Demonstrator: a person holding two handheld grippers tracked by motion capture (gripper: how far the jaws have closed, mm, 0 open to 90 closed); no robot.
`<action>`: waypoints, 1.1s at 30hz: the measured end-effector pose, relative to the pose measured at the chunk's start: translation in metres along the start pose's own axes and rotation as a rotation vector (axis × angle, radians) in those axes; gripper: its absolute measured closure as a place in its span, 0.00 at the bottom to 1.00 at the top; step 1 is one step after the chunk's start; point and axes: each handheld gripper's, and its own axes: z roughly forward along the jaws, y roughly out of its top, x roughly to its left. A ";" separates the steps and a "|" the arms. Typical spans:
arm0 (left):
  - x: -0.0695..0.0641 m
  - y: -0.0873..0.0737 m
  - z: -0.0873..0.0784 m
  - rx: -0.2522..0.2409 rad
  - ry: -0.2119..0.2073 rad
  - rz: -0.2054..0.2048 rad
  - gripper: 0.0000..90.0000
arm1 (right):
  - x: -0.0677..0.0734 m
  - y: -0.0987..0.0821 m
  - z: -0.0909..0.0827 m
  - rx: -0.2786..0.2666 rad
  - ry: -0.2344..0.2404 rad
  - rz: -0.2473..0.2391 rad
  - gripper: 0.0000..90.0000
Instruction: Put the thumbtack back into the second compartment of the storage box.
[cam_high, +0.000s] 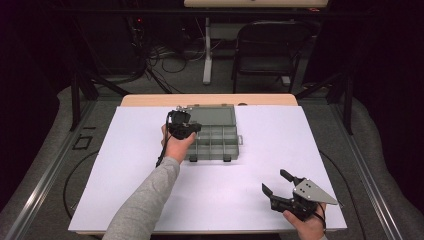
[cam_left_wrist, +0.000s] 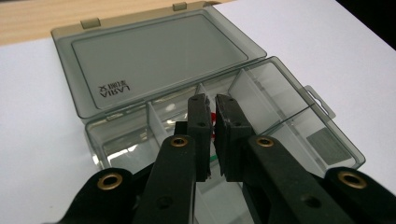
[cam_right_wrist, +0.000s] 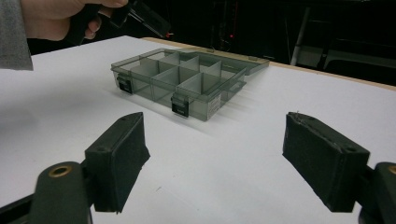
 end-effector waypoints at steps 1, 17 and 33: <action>-0.001 0.000 0.002 0.006 -0.001 0.005 0.95 | 0.000 0.000 0.000 0.000 0.000 0.000 0.23; -0.011 -0.005 0.030 0.056 0.045 0.019 0.94 | 0.000 0.000 0.000 0.001 0.004 0.001 0.23; -0.009 -0.006 0.031 0.048 0.048 0.018 0.94 | 0.001 0.000 0.001 0.008 0.005 0.006 0.23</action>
